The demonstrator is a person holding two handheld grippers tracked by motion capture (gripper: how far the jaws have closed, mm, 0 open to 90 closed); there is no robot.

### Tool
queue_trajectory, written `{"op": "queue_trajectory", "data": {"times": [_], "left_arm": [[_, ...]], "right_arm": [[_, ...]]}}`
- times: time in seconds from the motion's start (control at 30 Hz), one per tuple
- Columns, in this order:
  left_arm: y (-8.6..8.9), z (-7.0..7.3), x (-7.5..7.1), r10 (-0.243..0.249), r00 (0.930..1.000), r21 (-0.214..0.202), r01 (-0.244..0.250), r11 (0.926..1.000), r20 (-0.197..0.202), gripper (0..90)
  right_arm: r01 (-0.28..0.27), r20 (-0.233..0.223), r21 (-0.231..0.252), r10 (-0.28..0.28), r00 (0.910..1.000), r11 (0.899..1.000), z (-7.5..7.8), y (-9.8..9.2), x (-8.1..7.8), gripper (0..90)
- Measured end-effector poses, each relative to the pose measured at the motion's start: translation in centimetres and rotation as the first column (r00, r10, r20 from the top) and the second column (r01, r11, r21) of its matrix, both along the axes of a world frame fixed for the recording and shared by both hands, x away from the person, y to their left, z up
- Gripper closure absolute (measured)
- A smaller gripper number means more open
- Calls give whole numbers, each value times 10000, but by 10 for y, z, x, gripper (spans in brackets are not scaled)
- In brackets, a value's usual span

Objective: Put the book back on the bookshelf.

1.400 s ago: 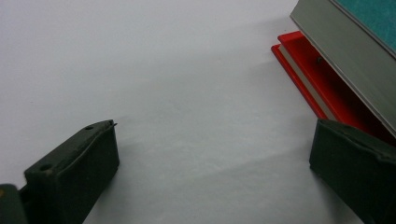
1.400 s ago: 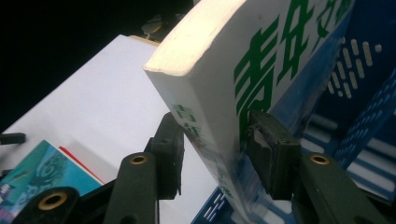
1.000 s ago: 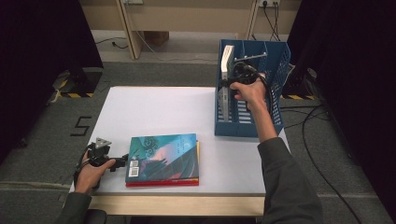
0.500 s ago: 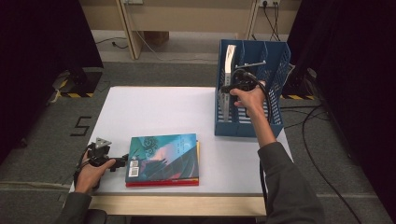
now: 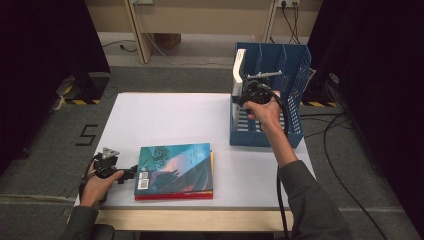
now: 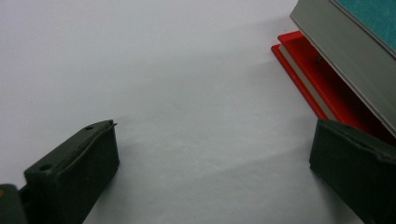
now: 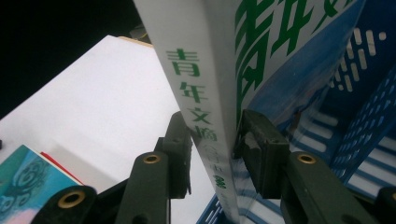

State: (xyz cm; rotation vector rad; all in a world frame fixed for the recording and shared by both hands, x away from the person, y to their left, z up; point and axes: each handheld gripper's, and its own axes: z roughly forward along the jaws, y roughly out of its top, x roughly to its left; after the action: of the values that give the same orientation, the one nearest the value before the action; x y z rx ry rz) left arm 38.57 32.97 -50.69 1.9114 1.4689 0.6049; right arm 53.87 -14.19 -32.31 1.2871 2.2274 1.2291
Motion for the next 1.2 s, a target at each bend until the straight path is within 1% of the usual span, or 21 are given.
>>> {"op": "queue_trajectory", "data": {"times": [0.1,0.2,0.27,0.4,0.57,0.6,0.7,0.73,0.77,0.8,0.83,0.87,0.9,0.97,1.0,1.07,1.1,1.13,1.2], "left_arm": [[0,0,0,4,10000,2,-4,10000,8,2],[0,0,0,2,10000,7,-2,10000,11,2],[0,0,0,4,10000,3,-4,10000,15,2],[0,0,0,-1,10000,5,1,10000,9,2],[0,0,0,2,10000,5,-2,10000,9,2],[0,0,0,2,10000,3,-2,10000,13,2],[0,0,0,0,10000,4,0,10000,11,2],[0,0,0,2,10000,3,-2,10000,12,3],[0,0,0,2,10000,3,-2,10000,12,2],[0,0,0,-5,10000,-4,5,10000,10,2],[0,0,0,-5,10000,-4,5,10000,10,3],[0,0,0,2,10000,-1,-2,10000,13,3],[0,0,0,2,10000,-4,-2,10000,16,2],[0,0,0,2,10000,-3,-2,10000,14,2],[0,0,0,2,10000,-4,-2,10000,13,2],[0,0,0,-5,10000,-8,5,10000,7,2],[0,0,0,1,10000,-4,-1,10000,18,2],[0,0,0,1,10000,-4,-1,10000,18,3],[0,0,0,-4,10000,-14,4,10000,15,2]], "right_arm": [[-28,51,-404,30,10000,9992,2,2,0,654],[96,122,-583,-89,9999,9983,2,4,3,659],[202,236,-786,-184,9996,9967,3,6,6,662],[289,258,-781,-269,9993,9965,2,6,11,663],[467,243,-898,-447,9987,9949,4,7,21,659],[440,159,-837,-428,9990,9955,4,7,22,652],[432,123,-887,-423,9990,9951,3,9,21,631],[491,40,-786,-490,9988,9957,3,9,21,620],[491,40,-786,-490,9988,9957,3,9,21,620],[465,-19,-637,-468,9989,9969,2,7,21,601],[465,-19,-637,-468,9989,9969,2,7,21,601],[487,-88,-471,-492,9987,9977,2,6,21,591],[435,-167,-175,-438,9989,9989,1,5,20,549],[369,-254,-146,-373,9990,9992,0,5,19,536],[322,-313,-177,-328,9990,9993,-1,4,17,489],[393,-398,-41,-394,9984,9992,-1,1,15,464],[368,-382,63,-365,9986,9993,-1,0,14,460],[368,-382,63,-365,9986,9993,-1,0,14,460],[334,-270,238,-328,9991,9992,1,-5,8,425]]}}
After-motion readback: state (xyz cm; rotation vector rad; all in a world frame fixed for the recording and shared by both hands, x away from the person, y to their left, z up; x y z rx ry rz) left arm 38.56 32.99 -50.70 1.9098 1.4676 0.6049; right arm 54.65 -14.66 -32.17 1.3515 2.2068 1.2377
